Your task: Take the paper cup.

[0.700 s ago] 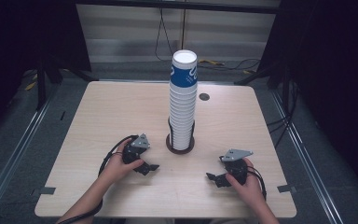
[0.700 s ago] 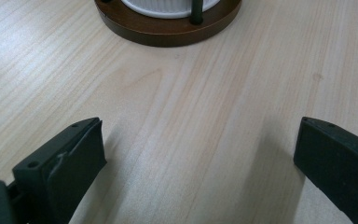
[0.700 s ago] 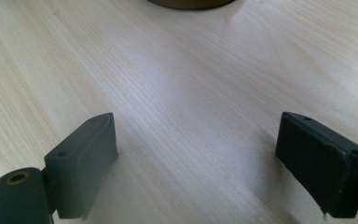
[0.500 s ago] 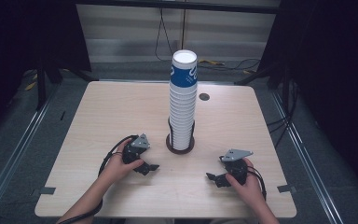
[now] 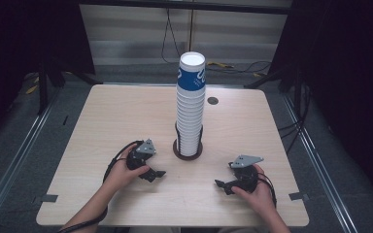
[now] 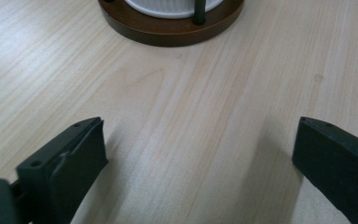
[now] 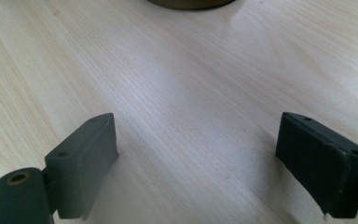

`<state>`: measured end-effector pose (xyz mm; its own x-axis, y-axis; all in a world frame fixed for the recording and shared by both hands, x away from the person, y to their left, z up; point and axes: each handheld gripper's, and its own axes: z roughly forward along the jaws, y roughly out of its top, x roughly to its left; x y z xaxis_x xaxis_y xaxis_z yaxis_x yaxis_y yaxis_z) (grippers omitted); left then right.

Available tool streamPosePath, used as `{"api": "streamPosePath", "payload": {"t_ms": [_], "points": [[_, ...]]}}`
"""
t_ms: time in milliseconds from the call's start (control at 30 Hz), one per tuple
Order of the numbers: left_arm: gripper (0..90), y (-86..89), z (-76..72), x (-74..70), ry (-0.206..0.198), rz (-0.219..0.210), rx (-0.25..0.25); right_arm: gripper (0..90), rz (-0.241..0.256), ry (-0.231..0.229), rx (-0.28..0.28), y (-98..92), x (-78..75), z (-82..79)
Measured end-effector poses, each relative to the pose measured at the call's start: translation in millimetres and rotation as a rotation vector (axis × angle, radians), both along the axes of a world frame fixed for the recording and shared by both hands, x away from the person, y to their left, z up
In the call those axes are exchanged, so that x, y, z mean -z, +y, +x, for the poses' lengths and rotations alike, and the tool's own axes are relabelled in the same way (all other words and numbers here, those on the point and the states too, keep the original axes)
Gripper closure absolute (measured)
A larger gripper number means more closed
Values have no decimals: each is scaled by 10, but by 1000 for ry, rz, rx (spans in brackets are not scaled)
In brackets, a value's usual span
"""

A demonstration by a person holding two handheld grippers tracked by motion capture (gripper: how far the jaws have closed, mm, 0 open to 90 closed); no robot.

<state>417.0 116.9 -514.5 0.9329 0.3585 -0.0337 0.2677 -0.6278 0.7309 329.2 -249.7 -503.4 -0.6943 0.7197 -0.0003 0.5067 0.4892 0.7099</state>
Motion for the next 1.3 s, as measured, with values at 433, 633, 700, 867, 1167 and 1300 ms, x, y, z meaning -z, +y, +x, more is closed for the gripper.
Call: {"api": "streamPosePath", "payload": {"t_ms": [433,633,700,867,1167,1300], "points": [[163,169,23,-174,56,-36,-73,135,56,59,-15,57,-100,112],[160,150,32,-462,70,-109,-51,136,84,39,-40,88,-323,172],[160,132,49,-535,55,-88,-36,136,95,36,-46,94,-382,189],[160,115,99,-696,63,-90,-28,136,60,39,-77,152,-560,241],[159,127,255,-1044,105,-116,-65,136,58,9,-109,264,-826,307],[159,130,305,-1267,117,-125,-78,136,93,14,-97,297,-892,322]]}}
